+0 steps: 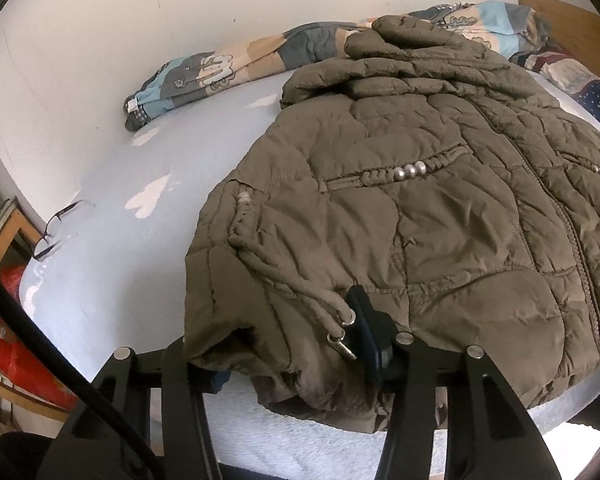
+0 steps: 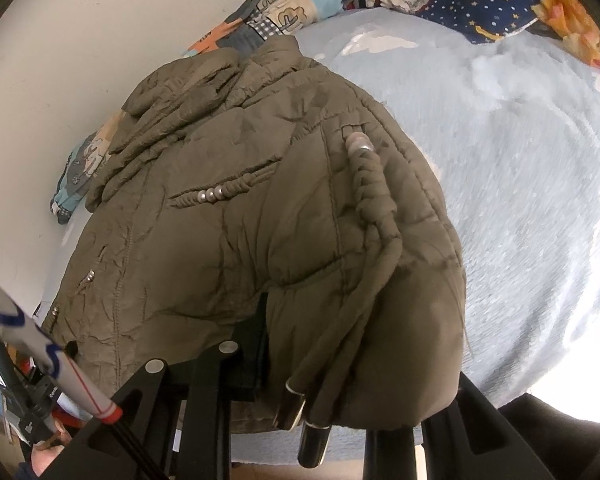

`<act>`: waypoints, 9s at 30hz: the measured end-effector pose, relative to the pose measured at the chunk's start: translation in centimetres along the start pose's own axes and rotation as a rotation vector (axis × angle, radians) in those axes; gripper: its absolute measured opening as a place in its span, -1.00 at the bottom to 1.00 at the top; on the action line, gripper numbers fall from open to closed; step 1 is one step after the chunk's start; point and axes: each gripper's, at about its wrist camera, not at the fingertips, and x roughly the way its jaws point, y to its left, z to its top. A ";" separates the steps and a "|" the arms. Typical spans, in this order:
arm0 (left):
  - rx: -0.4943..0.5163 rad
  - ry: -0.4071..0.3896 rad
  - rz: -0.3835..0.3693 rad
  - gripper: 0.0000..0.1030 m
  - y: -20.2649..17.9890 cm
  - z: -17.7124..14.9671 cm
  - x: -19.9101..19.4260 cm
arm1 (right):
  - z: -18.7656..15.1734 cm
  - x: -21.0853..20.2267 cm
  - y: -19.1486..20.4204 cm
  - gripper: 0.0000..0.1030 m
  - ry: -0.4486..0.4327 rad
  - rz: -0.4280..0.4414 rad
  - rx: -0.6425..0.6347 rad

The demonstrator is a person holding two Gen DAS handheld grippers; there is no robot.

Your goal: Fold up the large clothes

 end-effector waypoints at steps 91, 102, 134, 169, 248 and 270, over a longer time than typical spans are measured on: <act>-0.032 -0.178 -0.041 -0.42 2.9 4.9 -5.4 | 5.1 -8.0 3.6 -0.68 -0.229 0.076 -0.098; -0.043 -0.196 -0.087 -0.42 3.9 7.1 -5.9 | 7.3 -8.7 4.9 -0.68 -0.246 0.098 -0.130; -0.016 -0.266 -0.297 -0.42 6.3 14.7 -6.0 | 17.4 -9.5 10.2 -0.68 -0.295 0.197 -0.246; -0.149 -0.345 -0.178 0.07 5.9 41.9 7.1 | 39.3 7.8 11.1 -0.68 -0.212 0.039 -0.116; -0.182 0.100 -0.220 0.50 -0.9 22.5 10.3 | 21.9 8.3 7.3 0.80 0.096 -0.032 -0.111; -0.437 0.161 -0.256 0.50 6.3 22.3 14.9 | 21.6 8.9 3.5 0.80 0.047 0.045 0.164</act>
